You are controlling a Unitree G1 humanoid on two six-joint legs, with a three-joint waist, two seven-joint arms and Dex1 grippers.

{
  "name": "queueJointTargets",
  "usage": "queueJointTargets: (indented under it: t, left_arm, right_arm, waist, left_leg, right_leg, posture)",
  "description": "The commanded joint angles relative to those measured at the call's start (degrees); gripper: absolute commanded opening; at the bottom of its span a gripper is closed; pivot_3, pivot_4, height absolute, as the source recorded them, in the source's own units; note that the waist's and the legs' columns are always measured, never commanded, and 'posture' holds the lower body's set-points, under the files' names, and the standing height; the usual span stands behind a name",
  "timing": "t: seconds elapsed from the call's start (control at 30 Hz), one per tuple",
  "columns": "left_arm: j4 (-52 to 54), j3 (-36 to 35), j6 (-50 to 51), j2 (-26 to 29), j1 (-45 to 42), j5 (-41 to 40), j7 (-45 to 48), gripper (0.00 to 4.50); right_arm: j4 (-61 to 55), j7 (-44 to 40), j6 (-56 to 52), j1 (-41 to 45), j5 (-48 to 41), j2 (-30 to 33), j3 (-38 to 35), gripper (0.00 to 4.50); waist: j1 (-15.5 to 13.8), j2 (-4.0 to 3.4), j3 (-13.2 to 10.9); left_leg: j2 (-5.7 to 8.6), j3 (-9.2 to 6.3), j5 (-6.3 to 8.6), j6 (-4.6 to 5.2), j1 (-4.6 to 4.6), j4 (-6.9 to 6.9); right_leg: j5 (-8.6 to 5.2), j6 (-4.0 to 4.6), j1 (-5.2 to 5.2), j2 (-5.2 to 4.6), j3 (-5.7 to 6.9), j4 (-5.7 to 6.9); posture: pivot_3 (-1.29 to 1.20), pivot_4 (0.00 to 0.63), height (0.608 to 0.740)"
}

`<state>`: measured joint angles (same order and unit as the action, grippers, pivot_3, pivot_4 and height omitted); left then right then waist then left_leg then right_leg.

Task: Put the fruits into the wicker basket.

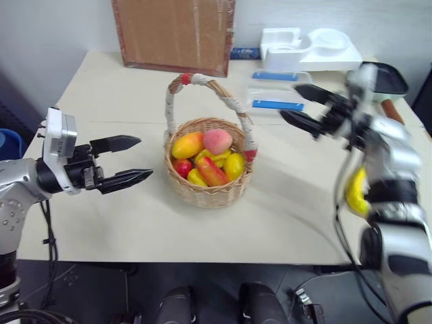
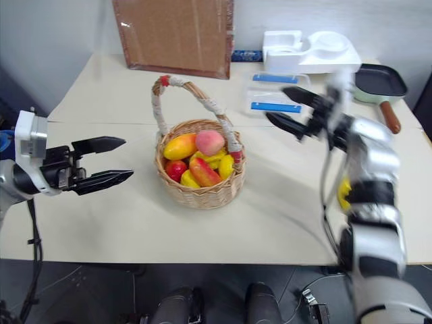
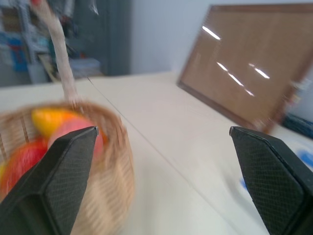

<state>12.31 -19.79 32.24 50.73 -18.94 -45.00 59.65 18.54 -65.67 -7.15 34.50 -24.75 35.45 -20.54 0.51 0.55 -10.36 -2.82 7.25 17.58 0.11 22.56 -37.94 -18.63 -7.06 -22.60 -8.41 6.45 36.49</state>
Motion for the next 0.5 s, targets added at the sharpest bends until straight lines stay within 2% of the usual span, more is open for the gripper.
queueJointTargets:
  t: [0.03,0.17,0.27,0.4,0.5]
  left_arm:
    - [-0.6,1.2,-2.3,-1.2,-1.5,0.7,1.5,4.5]
    - [-2.9,6.2,-4.2,-1.3,-3.0,3.5,6.0,4.5]
    - [-3.8,8.1,-4.2,-2.1,-5.0,3.8,7.1,4.5]
    - [-4.2,9.2,-3.8,-2.8,-6.5,3.8,8.1,4.5]
    - [-3.8,9.1,-4.4,-3.5,-6.9,3.8,8.1,4.5]
  right_arm:
    - [-20.6,6.4,1.0,-16.2,-1.8,1.4,-9.2,4.48]
    - [-31.2,15.3,6.3,-37.1,0.9,-4.9,-19.3,4.48]
    - [-31.0,18.8,11.2,-47.0,2.3,-9.4,-23.0,4.48]
    - [-30.4,20.8,11.9,-55.0,1.1,-12.0,-23.9,4.48]
    - [-32.7,22.4,9.1,-56.0,-1.4,-11.2,-22.8,4.48]
  waist:
    - [-0.5,-0.01,0.0]
    - [-0.3,0.02,0.0]
    - [-0.3,0.07,0.0]
    - [0.3,0.05,0.0]
    - [1.1,0.05,0.0]
  left_leg:
    - [-0.01,0.0,0.0,-0.01,-0.03,0.0]
    - [-0.03,0.35,-0.03,-0.01,-0.27,-0.02]
    - [-0.05,0.51,-0.04,-0.04,-0.4,-0.03]
    - [-0.06,0.48,-0.05,0.0,-0.44,-0.01]
    - [-0.07,0.41,-0.04,0.0,-0.49,0.02]
  right_leg:
    - [0.0,-0.01,0.01,0.03,0.01,0.03]
    - [0.0,-0.02,0.05,0.05,-0.25,-0.01]
    - [0.0,-0.02,0.22,0.1,-0.24,-0.17]
    - [0.0,-0.02,0.15,0.1,-0.49,-0.28]
    - [0.0,-0.02,0.14,0.1,-0.49,-0.14]
  posture:
    - [0.0,0.15,0.74]
    - [0.0,0.15,0.74]
    - [0.0,0.15,0.74]
    - [0.0,0.15,0.74]
    - [0.0,0.15,0.74]
